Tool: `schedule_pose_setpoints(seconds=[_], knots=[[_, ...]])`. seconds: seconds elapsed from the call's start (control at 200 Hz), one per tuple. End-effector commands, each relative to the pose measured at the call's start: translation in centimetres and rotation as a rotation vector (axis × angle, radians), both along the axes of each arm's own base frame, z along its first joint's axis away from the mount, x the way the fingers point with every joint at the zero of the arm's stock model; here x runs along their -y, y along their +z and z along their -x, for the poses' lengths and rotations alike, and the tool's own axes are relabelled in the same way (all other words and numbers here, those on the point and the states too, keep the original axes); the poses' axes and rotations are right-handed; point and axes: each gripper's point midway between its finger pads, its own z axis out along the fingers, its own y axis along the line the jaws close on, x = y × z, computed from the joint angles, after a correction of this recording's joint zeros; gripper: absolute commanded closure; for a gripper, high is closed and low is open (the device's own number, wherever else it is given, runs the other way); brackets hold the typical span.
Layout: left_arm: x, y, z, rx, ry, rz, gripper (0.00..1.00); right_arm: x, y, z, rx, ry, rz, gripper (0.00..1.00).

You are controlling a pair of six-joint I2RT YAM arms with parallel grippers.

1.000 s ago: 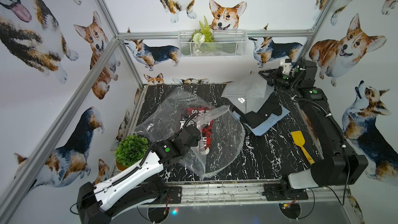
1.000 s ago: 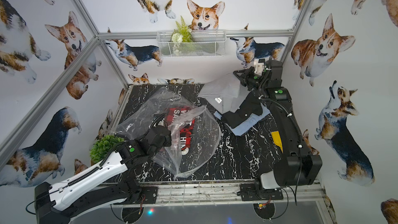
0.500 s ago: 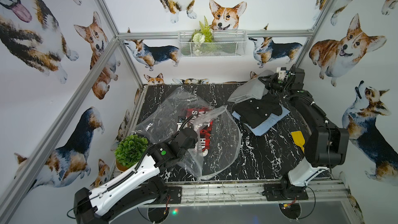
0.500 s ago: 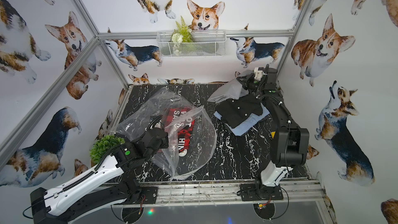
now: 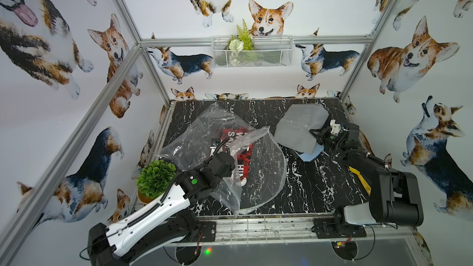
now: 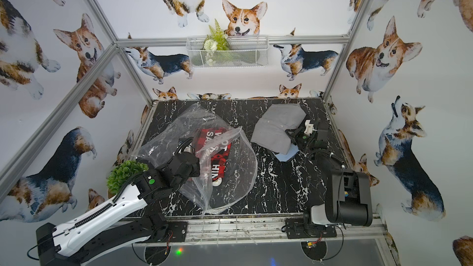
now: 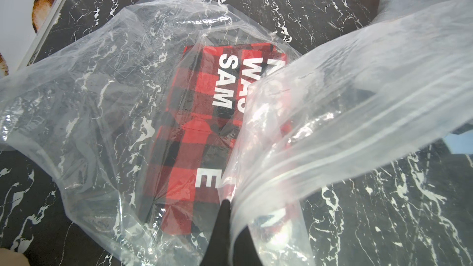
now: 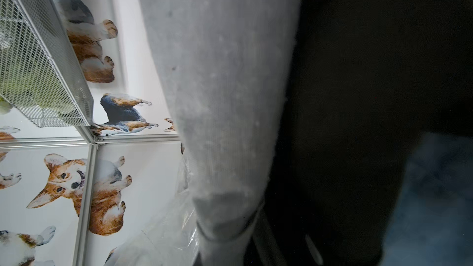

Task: Take the shirt out of the vacuum bag
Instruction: Place the shirt at the center of the board, then take out the shirt from the vacuum bag.

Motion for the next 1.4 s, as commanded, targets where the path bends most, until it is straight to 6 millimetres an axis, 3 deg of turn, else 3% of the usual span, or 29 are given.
schedule_pose_setpoints(seconds=[0.0, 0.11, 0.21, 0.405, 0.455, 0.601, 0.701, 0.791, 0.851, 0.946, 1.086, 1.111, 1.281, 1.396], knots=[[0.2, 0.2, 0.0, -0.005, 0.002, 0.013, 1.0, 2.0, 0.4, 0.7, 0.053, -0.07, 0.078, 1.0], [0.4, 0.2, 0.0, -0.01, 0.0, 0.021, 1.0, 2.5, 0.0, 1.4, 0.023, -0.08, 0.125, 1.0], [0.6, 0.3, -0.1, -0.013, -0.004, 0.025, 1.0, 2.9, 0.6, 1.5, 0.029, -0.087, 0.093, 0.71], [0.7, 0.1, 0.0, -0.023, -0.009, 0.025, 1.0, 3.7, 3.6, 2.3, 0.058, -0.138, 0.067, 0.49], [0.8, 0.0, 0.0, -0.026, -0.011, 0.025, 1.0, 4.0, 5.2, 2.9, 0.09, -0.161, 0.09, 0.43], [1.0, 0.3, -0.1, -0.024, -0.015, 0.028, 1.0, 4.9, 7.6, 4.2, 0.103, -0.218, 0.114, 0.42], [1.0, 0.4, -0.2, -0.021, -0.016, 0.027, 1.0, 5.5, 10.9, 5.9, 0.165, -0.277, 0.144, 0.41], [1.1, 0.7, -0.3, -0.013, -0.018, 0.023, 1.0, 4.7, 14.4, 7.3, 0.241, -0.266, 0.122, 0.41], [1.2, 0.9, -0.5, -0.006, -0.022, 0.023, 1.0, 3.5, 16.3, 8.0, 0.275, -0.222, 0.095, 0.41], [1.6, 1.5, -0.8, 0.007, -0.028, 0.03, 1.0, -0.4, 19.3, 9.3, 0.334, -0.097, 0.076, 0.41], [1.9, 1.4, -1.0, 0.002, -0.032, 0.021, 1.0, -6.7, 21.0, 11.4, 0.359, 0.075, 0.104, 0.42], [2.3, 2.9, -1.3, 0.027, -0.031, 0.05, 1.0, -8.0, 21.1, 11.9, 0.369, 0.111, 0.115, 0.42], [2.1, 3.5, -1.4, 0.046, -0.018, 0.072, 1.0, -17.0, 18.7, 14.1, 0.348, 0.334, 0.249, 0.42], [1.7, 3.7, -1.2, 0.053, -0.005, 0.08, 1.0, -20.6, 15.4, 14.5, 0.289, 0.406, 0.28, 0.43]])
